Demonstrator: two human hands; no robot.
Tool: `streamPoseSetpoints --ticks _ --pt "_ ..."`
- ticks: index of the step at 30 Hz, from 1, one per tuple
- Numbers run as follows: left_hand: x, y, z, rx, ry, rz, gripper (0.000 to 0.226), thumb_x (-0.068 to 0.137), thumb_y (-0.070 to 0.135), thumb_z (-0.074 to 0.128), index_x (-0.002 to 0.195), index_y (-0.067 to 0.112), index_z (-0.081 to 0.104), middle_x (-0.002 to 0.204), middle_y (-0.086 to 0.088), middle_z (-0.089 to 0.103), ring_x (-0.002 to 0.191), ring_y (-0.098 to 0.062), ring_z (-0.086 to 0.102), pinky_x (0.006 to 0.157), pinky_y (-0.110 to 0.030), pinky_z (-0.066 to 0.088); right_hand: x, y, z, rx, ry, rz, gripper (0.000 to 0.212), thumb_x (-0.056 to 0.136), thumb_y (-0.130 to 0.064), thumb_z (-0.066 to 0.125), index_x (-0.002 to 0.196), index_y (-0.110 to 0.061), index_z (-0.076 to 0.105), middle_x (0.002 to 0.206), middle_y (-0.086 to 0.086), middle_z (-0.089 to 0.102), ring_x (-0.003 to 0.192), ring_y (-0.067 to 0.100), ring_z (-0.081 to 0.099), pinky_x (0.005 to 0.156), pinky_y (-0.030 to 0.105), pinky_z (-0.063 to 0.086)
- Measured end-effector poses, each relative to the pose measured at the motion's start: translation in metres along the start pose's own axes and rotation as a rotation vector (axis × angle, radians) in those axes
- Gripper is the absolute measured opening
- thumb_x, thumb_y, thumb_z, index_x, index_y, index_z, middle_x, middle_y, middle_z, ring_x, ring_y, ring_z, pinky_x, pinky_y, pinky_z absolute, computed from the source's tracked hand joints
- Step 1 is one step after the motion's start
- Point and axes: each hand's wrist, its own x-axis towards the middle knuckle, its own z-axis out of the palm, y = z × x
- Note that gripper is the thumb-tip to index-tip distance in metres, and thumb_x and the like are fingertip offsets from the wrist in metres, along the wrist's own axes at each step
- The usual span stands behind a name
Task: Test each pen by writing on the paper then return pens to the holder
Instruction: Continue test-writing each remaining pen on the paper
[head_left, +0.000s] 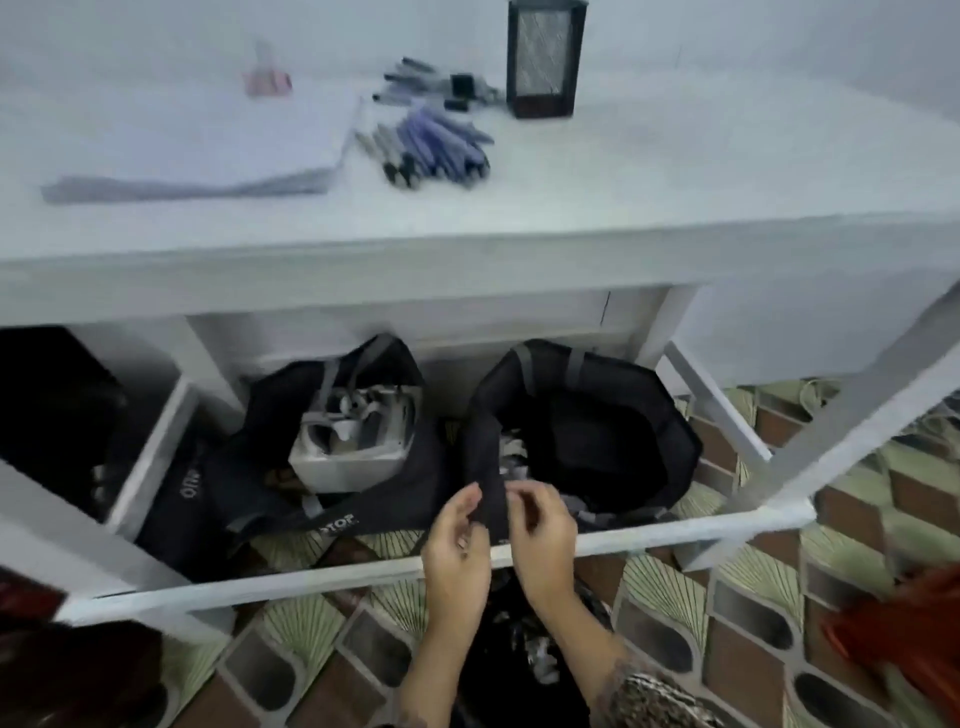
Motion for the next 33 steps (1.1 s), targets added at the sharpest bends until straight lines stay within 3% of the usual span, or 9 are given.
streamPoseSetpoints --ticks 2,6,9,13,20,26,30,33 --pt "0.003 0.061 -0.012 -0.022 0.019 0.057 0.048 0.088 -0.008 0.046 0.105 0.035 0.057 0.113 0.013 0.061 0.11 -0.003 0.056 0.089 -0.005 0.041 0.02 -0.066 -0.007 0.057 0.043 -0.065 0.013 0.086 -0.015 0.053 0.088 -0.016 0.066 0.085 -0.019 0.058 0.086 -0.009 0.055 0.076 0.004 0.04" --pt "0.021 0.175 -0.038 -0.061 0.058 0.187 0.046 0.087 -0.003 0.046 0.104 0.039 0.057 0.112 0.011 0.063 0.108 -0.002 0.058 0.096 -0.018 0.044 0.062 -0.186 -0.01 0.18 0.064 -0.169 0.015 0.085 -0.004 0.058 0.087 -0.017 0.064 0.085 -0.015 0.059 0.085 -0.006 0.057 0.076 0.006 0.042" --pt "0.037 0.246 -0.063 -0.064 0.097 0.276 0.047 0.088 -0.005 0.045 0.103 0.038 0.056 0.107 0.014 0.063 0.104 0.001 0.059 0.092 -0.014 0.044 0.089 -0.254 -0.008 0.234 0.076 -0.2 0.017 0.084 0.003 0.06 0.088 -0.012 0.064 0.082 -0.015 0.058 0.082 -0.012 0.055 0.074 0.002 0.039" --pt "0.064 0.309 -0.1 -0.05 0.134 0.299 0.044 0.088 -0.006 0.041 0.111 0.03 0.055 0.109 0.01 0.061 0.105 0.0 0.057 0.085 -0.005 0.042 0.121 -0.313 0.004 0.293 0.036 -0.179 0.012 0.088 -0.002 0.058 0.091 -0.011 0.065 0.085 -0.005 0.061 0.076 0.002 0.057 0.066 0.004 0.04" --pt "0.137 0.346 -0.154 0.031 0.237 0.25 0.04 0.09 -0.001 0.042 0.126 0.017 0.051 0.115 0.005 0.056 0.104 -0.007 0.052 0.09 -0.018 0.037 0.179 -0.337 0.043 0.257 -0.05 -0.098 0.011 0.089 -0.003 0.055 0.089 -0.011 0.062 0.078 0.002 0.059 0.066 0.004 0.051 0.061 0.005 0.039" --pt "0.225 0.346 -0.185 0.113 0.282 0.216 0.041 0.09 -0.002 0.042 0.128 0.012 0.049 0.118 -0.002 0.056 0.108 -0.01 0.05 0.094 -0.023 0.038 0.244 -0.34 0.093 0.247 -0.062 -0.034 0.013 0.089 -0.002 0.053 0.09 -0.012 0.061 0.071 -0.008 0.055 0.061 0.006 0.048 0.053 0.01 0.038" --pt "0.285 0.342 -0.204 0.194 0.275 0.161 0.042 0.091 0.002 0.042 0.131 0.013 0.046 0.126 -0.005 0.054 0.116 -0.018 0.05 0.099 -0.033 0.041 0.298 -0.338 0.119 0.141 -0.053 -0.004 0.015 0.088 0.0 0.053 0.094 -0.007 0.065 0.085 0.005 0.063 0.076 0.017 0.055 0.057 0.009 0.036" --pt "0.319 0.334 -0.218 0.258 0.253 0.114 0.042 0.092 0.004 0.042 0.132 0.016 0.045 0.13 -0.004 0.052 0.114 -0.018 0.05 0.095 -0.036 0.046 0.342 -0.326 0.13 -0.094 -0.087 -0.023 0.025 0.089 0.005 0.046 0.106 0.001 0.065 0.106 0.015 0.065 0.099 0.027 0.059 0.074 0.015 0.036"
